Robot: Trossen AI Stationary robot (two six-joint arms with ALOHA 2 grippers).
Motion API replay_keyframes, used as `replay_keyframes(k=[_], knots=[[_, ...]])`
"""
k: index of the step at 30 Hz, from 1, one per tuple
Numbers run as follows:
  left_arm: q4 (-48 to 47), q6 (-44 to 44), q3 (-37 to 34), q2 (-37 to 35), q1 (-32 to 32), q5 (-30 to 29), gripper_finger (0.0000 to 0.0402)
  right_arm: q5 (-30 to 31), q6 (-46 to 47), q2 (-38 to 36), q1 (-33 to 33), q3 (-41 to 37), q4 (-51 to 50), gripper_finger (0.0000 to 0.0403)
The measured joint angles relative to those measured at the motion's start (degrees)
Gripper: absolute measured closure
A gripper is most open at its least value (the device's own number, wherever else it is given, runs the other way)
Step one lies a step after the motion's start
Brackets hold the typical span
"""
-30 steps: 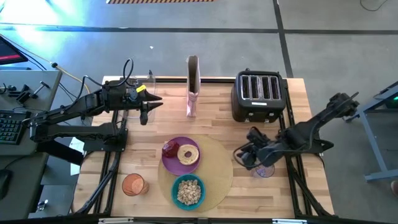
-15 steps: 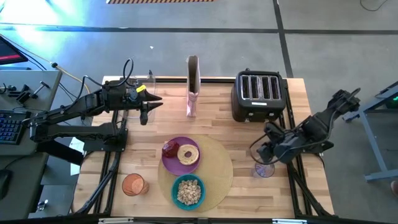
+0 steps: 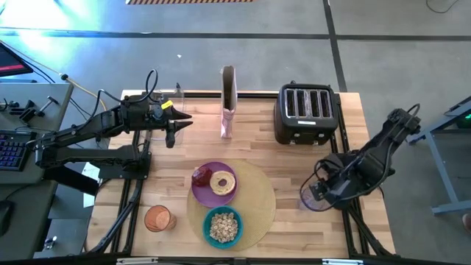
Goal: Arrange a breakfast setting
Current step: Put the purple spoon on the brown placemat to the left of the blue bowl
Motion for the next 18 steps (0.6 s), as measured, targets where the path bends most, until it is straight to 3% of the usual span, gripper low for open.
replay_keyframes(k=[18], knots=[[-0.01, 0.0, 0.0, 0.0, 0.0, 0.0, 0.0312, -1.32, 3.23, 7.26, 1.68, 0.0, -0.37, 0.0242]])
